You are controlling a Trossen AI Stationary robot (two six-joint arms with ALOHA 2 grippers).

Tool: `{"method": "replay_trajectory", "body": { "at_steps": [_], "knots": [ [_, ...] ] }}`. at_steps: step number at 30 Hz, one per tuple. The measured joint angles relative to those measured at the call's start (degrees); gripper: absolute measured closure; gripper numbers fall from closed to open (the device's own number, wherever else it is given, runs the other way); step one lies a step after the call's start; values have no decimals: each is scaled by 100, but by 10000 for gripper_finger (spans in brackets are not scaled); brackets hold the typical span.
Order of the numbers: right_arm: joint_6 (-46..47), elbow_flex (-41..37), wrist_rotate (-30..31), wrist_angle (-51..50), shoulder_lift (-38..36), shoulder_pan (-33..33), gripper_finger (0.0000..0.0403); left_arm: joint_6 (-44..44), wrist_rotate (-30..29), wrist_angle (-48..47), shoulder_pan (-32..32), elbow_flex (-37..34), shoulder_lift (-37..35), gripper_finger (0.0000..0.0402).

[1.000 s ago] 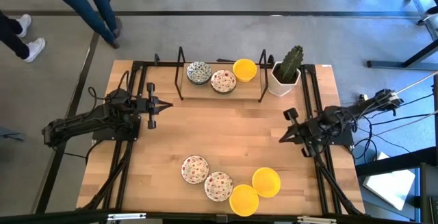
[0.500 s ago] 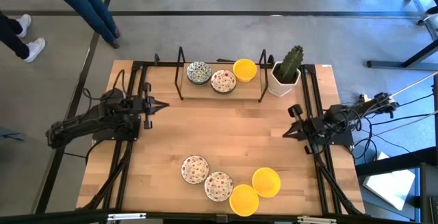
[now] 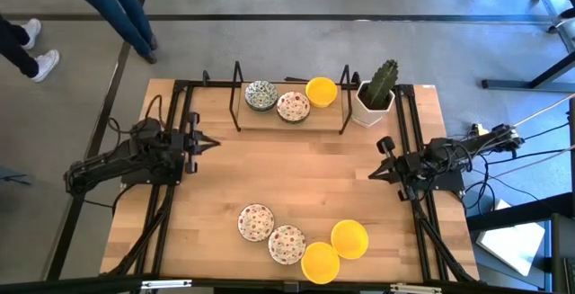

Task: Pick & Place Mini bowls
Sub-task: Stack the yellow bowl on the yellow bowl on the shelf

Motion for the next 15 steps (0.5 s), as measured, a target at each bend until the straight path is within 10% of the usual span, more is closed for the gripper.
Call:
{"method": "replay_trajectory", "body": {
  "at_steps": [15],
  "knots": [
    [-335,-192,47,447,2,0,398,269,83,-94,-2,-67,54,397]
  ]
}}
